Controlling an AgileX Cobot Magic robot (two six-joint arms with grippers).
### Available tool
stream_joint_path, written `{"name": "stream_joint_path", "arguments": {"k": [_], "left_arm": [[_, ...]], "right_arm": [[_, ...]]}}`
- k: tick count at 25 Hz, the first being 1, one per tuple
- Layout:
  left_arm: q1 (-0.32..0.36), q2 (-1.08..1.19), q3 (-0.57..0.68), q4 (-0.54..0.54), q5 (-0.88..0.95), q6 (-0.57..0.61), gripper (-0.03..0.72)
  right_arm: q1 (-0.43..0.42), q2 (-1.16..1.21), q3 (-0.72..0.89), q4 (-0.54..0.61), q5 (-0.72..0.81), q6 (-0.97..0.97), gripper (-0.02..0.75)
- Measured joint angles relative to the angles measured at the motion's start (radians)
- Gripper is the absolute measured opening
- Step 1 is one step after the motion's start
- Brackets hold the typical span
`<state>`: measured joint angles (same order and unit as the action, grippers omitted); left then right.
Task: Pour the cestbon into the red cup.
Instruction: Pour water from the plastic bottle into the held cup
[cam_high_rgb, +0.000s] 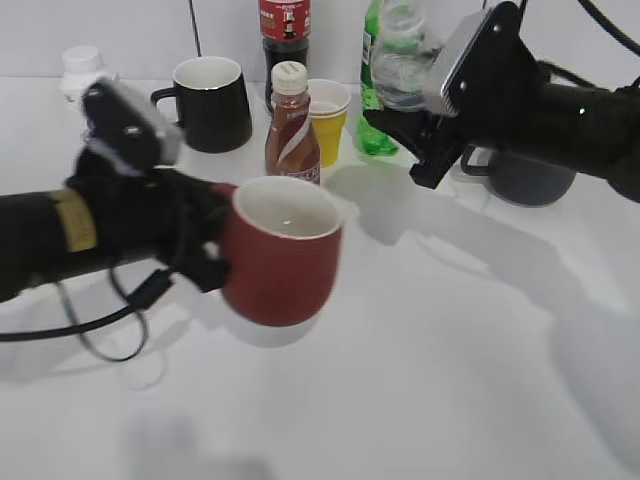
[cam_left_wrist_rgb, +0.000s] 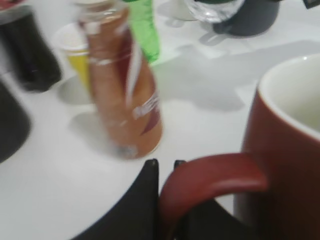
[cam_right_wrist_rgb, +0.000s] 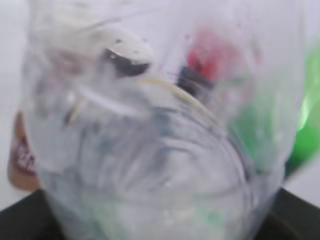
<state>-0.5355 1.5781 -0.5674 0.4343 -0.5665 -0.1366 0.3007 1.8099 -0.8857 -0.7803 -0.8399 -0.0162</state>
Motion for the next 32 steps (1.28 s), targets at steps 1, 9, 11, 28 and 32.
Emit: {"name": "stream_joint_path", "arguments": {"k": [1, 9, 11, 28, 32], "left_arm": [[-0.008, 0.019, -0.022, -0.001, 0.000, 0.000, 0.049], [-0.021, 0.071, -0.127, 0.002, -0.031, 0.000, 0.049], [-0.021, 0.071, -0.128, 0.035, -0.070, 0.000, 0.049], [-0.025, 0.197, -0.131, 0.092, -0.193, 0.000, 0.049], [-0.025, 0.204, -0.131, 0.092, -0.228, 0.000, 0.049]], "right_arm": [[0.001, -0.006, 0.000, -0.014, 0.000, -0.041, 0.473], [0.001, -0.008, -0.004, 0.015, 0.004, -0.390, 0.473], [0.001, -0.008, -0.004, 0.020, 0.003, -0.451, 0.473], [0.001, -0.008, -0.004, 0.025, -0.006, -0.934, 0.473], [0.001, -0.008, -0.004, 0.025, -0.006, -1.002, 0.473]]}}
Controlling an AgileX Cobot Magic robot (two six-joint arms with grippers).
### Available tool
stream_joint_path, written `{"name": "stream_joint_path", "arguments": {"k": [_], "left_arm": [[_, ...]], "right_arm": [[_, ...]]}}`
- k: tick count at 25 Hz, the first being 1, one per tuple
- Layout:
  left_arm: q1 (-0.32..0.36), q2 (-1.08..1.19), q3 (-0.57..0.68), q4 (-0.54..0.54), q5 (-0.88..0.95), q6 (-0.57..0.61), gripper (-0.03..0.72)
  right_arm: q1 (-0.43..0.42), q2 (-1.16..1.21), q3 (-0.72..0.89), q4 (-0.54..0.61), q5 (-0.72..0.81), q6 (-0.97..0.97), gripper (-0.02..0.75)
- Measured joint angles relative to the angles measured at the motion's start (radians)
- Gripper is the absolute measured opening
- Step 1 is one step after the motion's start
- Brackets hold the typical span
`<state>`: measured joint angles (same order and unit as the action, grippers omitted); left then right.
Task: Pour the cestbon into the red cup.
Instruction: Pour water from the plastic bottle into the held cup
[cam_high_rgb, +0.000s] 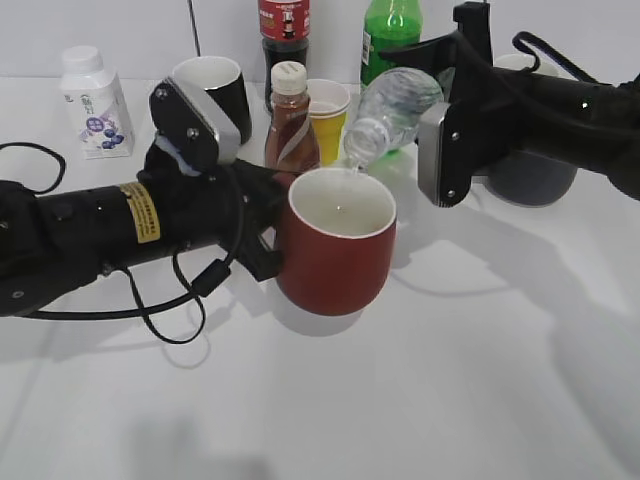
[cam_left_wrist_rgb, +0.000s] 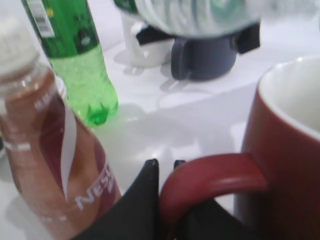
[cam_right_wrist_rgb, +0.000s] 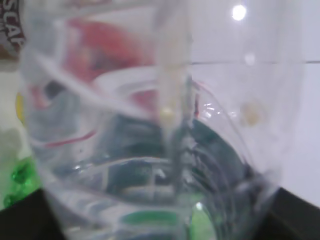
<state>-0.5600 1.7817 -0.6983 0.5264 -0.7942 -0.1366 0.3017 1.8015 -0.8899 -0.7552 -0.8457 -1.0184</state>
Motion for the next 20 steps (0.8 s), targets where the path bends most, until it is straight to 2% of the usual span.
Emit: {"name": "stream_joint_path", "arguments": {"k": [20], "left_arm": [[0.000, 0.000, 0.000, 0.016, 0.016, 0.000, 0.049]], "right_arm": [[0.000, 0.000, 0.000, 0.002, -0.052, -0.159, 0.473]]}}
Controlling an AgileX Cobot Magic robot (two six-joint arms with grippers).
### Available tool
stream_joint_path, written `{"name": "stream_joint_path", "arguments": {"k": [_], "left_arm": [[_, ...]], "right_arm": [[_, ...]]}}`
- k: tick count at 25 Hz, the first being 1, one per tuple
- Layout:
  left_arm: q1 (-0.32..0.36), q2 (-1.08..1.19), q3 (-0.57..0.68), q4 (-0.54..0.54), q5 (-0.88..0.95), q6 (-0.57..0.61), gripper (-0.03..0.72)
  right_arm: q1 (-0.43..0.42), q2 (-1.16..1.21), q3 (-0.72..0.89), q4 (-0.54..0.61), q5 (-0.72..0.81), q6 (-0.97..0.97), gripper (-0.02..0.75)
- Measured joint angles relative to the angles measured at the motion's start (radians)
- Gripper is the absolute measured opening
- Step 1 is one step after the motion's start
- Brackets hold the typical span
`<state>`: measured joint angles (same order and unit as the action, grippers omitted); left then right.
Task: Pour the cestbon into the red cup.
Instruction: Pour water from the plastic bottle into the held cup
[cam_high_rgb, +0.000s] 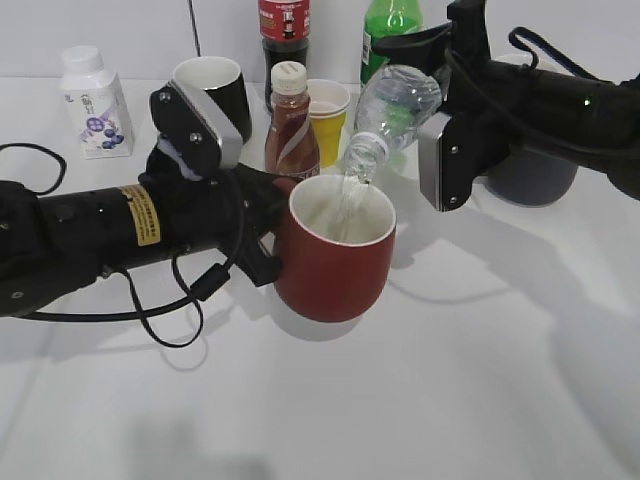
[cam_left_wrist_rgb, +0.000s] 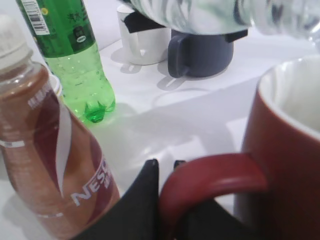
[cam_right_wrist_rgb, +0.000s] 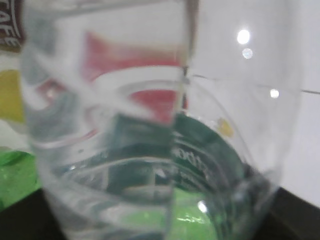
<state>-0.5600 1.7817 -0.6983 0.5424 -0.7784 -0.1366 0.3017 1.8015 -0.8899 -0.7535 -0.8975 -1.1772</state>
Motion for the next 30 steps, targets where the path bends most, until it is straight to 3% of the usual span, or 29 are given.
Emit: {"name": "stream_joint_path", "arguments": {"k": [30], "left_arm": [[0.000, 0.008, 0.000, 0.013, 0.009, 0.001, 0.049]], "right_arm": [[0.000, 0.000, -0.003, 0.032, -0.009, -0.050, 0.473]]}}
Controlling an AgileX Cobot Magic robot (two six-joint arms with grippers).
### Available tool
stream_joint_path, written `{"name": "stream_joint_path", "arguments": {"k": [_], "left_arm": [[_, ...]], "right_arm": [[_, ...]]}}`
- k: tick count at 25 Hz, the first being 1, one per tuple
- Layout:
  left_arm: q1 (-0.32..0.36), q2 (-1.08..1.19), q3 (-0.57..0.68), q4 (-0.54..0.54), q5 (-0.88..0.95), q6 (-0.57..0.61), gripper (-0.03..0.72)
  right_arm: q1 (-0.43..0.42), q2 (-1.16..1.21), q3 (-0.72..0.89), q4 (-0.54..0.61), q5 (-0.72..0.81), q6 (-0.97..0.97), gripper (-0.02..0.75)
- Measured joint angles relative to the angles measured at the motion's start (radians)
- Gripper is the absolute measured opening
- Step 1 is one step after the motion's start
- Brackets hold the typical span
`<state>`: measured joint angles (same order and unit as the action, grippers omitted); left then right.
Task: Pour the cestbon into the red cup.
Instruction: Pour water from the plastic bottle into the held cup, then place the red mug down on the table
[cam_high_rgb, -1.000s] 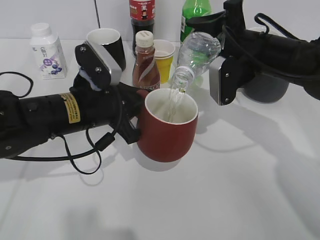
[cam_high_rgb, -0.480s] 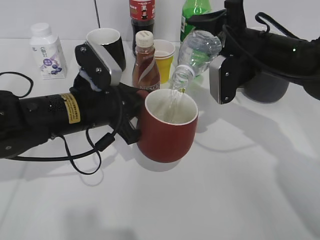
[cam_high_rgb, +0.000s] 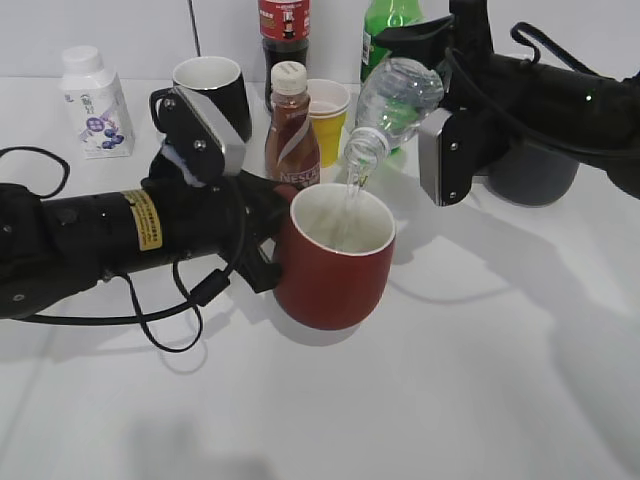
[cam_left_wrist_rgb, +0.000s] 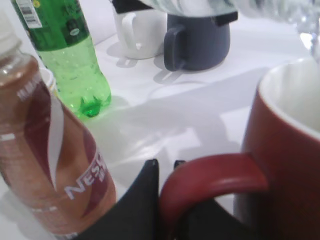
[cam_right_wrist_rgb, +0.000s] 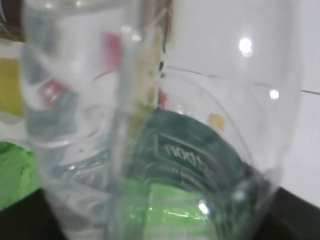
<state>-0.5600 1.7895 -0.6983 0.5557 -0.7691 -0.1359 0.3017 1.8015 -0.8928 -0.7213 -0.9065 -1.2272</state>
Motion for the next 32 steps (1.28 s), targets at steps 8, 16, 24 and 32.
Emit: {"name": "stream_joint_path", "arguments": {"k": [8, 16, 24, 32], "left_arm": [[0.000, 0.000, 0.000, -0.003, -0.018, 0.001, 0.049], [0.000, 0.000, 0.000, -0.043, -0.031, 0.002, 0.049], [0.000, -0.008, 0.002, -0.093, -0.034, 0.009, 0.049], [0.002, -0.105, 0.087, -0.365, -0.016, 0.164, 0.049]], "right_arm": [[0.000, 0.000, 0.000, 0.000, -0.005, 0.047, 0.473], [0.000, -0.001, 0.039, -0.019, -0.007, 0.223, 0.473], [0.000, -0.001, 0.065, -0.020, -0.007, 0.740, 0.473], [0.000, -0.001, 0.065, 0.097, -0.047, 1.196, 0.473]]}}
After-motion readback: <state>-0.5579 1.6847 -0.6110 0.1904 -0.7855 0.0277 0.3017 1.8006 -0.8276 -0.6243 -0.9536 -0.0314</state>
